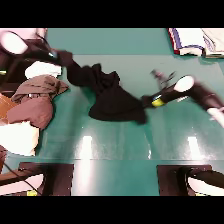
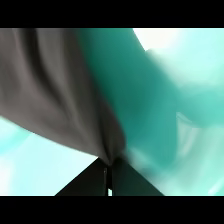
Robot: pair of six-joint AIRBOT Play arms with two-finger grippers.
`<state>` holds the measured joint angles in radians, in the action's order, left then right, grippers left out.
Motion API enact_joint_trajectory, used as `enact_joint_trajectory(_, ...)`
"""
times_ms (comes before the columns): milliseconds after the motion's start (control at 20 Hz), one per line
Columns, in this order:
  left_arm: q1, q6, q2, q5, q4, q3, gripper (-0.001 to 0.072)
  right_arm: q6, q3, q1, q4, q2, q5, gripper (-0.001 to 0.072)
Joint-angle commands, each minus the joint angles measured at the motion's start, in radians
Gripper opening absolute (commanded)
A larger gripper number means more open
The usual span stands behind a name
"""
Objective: Fold the shirts.
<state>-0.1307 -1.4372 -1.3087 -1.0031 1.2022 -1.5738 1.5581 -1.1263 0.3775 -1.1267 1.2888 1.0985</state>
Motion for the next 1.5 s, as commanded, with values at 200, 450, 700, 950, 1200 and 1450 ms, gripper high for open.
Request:
enact_joint_trajectory(200, 0.016, 0.006, 0.309, 0.05, 0.036, -0.18, 0.0025, 0.008, -0.364, -0.323, -0.237, -0.39, 0.146, 0.0012)
enact_joint_trajectory(450, 0.016, 0.021, 0.475, 0.084, 0.035, -0.209, 0.0025, -0.025, -0.532, -0.356, -0.248, -0.52, 0.14, 0.0012)
enact_joint_trajectory(700, 0.016, 0.021, 0.512, -0.009, 0.016, -0.222, 0.0025, -0.024, -0.602, -0.352, -0.249, -0.53, 0.167, 0.0012)
enact_joint_trajectory(950, 0.016, 0.021, 0.512, -0.048, 0.007, -0.128, 0.0025, -0.024, -0.602, -0.259, -0.236, -0.381, 0.24, 0.0012)
enact_joint_trajectory(1200, 0.016, 0.024, 0.514, -0.069, 0.007, -0.222, 0.0025, -0.025, -0.605, -0.213, -0.237, -0.37, 0.206, 0.0012)
enact_joint_trajectory(1450, 0.016, 0.011, 0.52, -0.089, 0.005, -0.476, 0.0025, -0.026, -0.682, -0.285, -0.237, -0.507, 0.235, 0.0012)
